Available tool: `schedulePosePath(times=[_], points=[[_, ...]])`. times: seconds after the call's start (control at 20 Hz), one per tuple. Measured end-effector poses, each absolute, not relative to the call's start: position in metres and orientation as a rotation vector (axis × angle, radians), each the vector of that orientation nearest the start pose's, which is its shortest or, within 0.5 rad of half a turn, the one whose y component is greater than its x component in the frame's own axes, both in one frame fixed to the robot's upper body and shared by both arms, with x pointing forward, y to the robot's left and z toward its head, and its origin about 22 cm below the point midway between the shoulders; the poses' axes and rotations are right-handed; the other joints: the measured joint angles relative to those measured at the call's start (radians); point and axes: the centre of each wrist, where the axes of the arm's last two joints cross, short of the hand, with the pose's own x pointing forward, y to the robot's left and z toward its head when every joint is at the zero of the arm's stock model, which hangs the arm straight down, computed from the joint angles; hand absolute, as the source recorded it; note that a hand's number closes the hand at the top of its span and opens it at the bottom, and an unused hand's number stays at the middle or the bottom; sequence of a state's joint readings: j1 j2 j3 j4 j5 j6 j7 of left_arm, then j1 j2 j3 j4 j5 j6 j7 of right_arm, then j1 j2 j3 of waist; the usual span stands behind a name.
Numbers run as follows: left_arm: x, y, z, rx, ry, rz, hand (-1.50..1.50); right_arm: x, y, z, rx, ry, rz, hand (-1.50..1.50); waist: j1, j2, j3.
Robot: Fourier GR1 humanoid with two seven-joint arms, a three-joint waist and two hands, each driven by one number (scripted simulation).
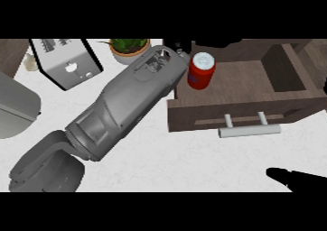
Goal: Pick up the can, place it into the drawer and close the drawer
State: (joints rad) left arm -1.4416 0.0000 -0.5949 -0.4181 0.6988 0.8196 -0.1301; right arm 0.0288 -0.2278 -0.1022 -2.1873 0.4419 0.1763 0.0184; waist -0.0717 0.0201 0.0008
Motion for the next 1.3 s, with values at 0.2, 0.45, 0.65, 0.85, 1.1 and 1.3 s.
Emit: schedulePosePath(times=[0.2,0.45,0.65,0.85,1.1,1.3], points=[[0.422,-0.020,0.187,0.234,-1.812,-0.042,-1.50,0.203,-0.263,0.140,-0.750,-1.931,0.740,-1.50,0.022,-0.005,0.000],[0.420,-0.023,0.193,0.217,-1.805,-0.042,-1.50,0.224,-0.246,0.116,-0.868,-1.845,0.880,-1.50,0.054,-0.012,0.000],[0.422,-0.015,0.200,0.214,-1.794,-0.044,-1.50,0.244,-0.240,0.098,-0.958,-1.760,0.958,-1.50,0.076,-0.017,-0.001],[0.424,-0.002,0.205,0.225,-1.789,-0.036,-1.50,0.261,-0.229,0.072,-1.000,-1.737,0.950,-1.50,0.087,-0.021,0.000],[0.419,0.011,0.208,0.235,-1.783,-0.036,-1.50,0.285,-0.235,0.047,-1.051,-1.722,0.923,-1.50,0.100,-0.028,-0.005],[0.421,0.038,0.215,0.245,-1.783,-0.038,-1.50,0.303,-0.235,0.038,-1.119,-1.712,0.928,-1.50,0.105,-0.036,-0.014]])
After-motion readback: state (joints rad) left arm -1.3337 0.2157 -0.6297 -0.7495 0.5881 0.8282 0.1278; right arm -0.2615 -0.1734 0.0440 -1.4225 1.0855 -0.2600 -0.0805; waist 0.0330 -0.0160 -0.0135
